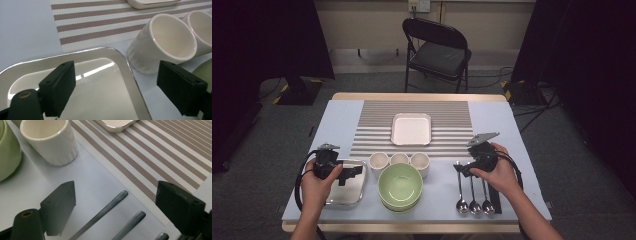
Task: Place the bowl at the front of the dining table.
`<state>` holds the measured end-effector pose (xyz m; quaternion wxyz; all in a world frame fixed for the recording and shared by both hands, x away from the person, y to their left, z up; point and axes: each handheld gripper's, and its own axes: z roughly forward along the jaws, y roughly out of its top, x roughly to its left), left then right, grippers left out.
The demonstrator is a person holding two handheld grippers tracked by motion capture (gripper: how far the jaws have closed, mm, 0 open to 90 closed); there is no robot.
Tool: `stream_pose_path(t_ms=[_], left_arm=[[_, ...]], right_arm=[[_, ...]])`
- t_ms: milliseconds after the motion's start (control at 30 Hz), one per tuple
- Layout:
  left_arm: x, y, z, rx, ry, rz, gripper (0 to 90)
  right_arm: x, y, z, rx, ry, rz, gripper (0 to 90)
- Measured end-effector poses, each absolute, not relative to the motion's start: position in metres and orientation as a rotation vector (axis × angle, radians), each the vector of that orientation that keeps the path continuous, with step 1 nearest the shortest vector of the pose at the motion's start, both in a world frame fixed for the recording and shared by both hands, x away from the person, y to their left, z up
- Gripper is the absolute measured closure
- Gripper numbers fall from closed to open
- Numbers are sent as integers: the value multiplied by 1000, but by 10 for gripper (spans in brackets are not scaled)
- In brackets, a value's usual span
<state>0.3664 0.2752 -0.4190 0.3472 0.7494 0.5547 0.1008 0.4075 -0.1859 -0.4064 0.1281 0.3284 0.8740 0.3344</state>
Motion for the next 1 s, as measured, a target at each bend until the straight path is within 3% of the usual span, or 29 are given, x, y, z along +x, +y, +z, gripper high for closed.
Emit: stream_pose_path(t_ms=[1000], left_arm=[[366,276,-417,1937,1428,271,154]], right_arm=[[405,-159,-391,861,2585,969,207]])
